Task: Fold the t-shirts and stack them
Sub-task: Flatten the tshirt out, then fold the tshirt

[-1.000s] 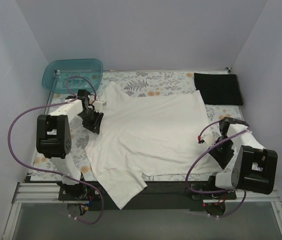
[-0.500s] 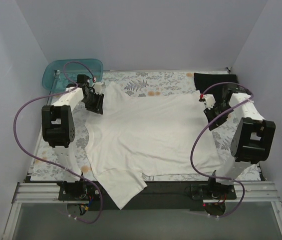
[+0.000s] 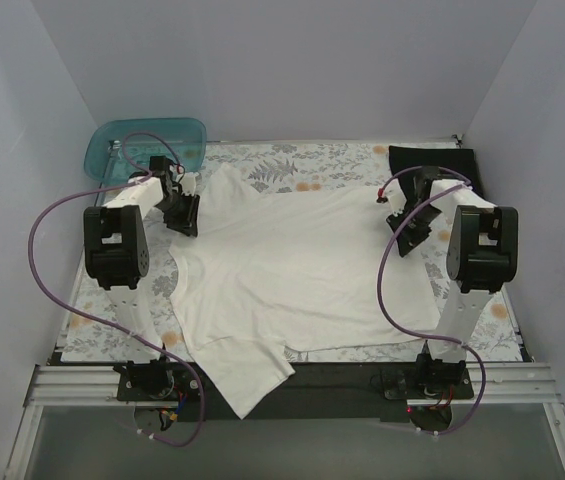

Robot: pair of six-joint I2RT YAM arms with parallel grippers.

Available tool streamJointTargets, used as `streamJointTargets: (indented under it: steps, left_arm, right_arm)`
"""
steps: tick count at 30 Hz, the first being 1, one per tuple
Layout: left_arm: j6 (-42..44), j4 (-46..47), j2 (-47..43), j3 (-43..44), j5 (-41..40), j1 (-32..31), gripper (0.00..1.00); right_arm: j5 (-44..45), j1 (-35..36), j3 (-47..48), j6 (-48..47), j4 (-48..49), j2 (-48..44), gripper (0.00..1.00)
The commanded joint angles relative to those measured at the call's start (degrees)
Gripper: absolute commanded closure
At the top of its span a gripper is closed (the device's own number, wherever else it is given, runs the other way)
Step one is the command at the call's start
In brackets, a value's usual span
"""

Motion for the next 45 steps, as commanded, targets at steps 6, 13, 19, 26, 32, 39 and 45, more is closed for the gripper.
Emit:
streamJointTargets:
  steps: [6,13,19,26,32,39,45]
  left_arm:
    - [0.80,0.09,-4.09,6.92,8.53,1.90,0.58]
    - [-7.02,14.15,-6.38,4.12,7.65,1.64,0.49]
    - [-10.02,17.94,-3.13,5.08,6.25,1.11,0.48]
    - [-10.11,18.47,-1.89,5.87,6.07,0.85,0.47]
    - [-9.67,18.47,-1.45,6.05,5.72,0.85,0.47]
    - [-9.67,18.47,-0.31,6.40,5.63,0.94,0.47]
    - [-9.67,18.12,0.66,6.75,5.72,0.94,0.47]
  right_arm:
    - [-6.75,-0.74,10.39,5.08,3.24,-0.78,0.61]
    - [-6.06,-1.71,26.21,13.96,8.24,6.86,0.55]
    - [-2.72,-1.80,37.81,16.43,10.01,16.53,0.55]
    - [-2.63,-1.71,43.18,17.67,11.68,21.37,0.54]
    - [-2.01,-1.71,42.40,18.63,14.31,22.60,0.53]
    - [-1.83,-1.53,43.54,18.63,15.28,24.53,0.53]
    - [-2.45,-1.27,44.24,18.37,15.72,25.50,0.55]
